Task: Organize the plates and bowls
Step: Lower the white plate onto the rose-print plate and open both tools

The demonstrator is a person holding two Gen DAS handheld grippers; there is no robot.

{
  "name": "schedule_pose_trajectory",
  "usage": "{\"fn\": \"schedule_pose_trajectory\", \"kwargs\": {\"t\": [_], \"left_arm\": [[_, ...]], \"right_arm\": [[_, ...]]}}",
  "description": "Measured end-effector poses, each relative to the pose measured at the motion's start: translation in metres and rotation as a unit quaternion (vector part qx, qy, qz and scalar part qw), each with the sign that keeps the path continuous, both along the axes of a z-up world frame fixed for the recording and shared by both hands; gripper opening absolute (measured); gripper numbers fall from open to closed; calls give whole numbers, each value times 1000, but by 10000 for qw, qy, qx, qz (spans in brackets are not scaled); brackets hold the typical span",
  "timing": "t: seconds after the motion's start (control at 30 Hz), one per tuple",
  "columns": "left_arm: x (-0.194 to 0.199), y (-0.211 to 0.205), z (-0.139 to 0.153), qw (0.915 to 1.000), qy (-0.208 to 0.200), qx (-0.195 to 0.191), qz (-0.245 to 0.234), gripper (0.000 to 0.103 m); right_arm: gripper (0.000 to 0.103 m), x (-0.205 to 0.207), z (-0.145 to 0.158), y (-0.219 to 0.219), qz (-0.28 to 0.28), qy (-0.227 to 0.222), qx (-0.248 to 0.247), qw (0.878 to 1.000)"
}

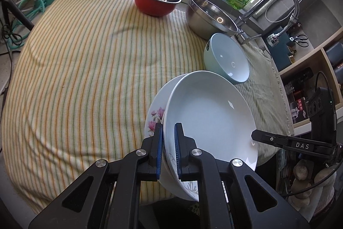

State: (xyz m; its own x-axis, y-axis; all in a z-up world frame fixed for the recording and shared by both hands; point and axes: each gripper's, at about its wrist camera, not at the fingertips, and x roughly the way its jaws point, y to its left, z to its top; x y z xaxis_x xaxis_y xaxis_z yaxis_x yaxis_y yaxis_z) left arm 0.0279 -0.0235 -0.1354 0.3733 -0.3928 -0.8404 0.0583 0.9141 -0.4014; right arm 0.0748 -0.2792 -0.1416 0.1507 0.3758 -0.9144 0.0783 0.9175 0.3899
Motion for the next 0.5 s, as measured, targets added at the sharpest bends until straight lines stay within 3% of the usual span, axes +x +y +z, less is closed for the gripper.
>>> {"fn": "schedule_pose_trajectory", "kwargs": {"t": [0.5], "left_arm": [[0, -6, -8, 9998, 102, 58, -133, 8]], "right_arm": [[8, -2, -3, -3, -25, 58, -74, 10000]]}}
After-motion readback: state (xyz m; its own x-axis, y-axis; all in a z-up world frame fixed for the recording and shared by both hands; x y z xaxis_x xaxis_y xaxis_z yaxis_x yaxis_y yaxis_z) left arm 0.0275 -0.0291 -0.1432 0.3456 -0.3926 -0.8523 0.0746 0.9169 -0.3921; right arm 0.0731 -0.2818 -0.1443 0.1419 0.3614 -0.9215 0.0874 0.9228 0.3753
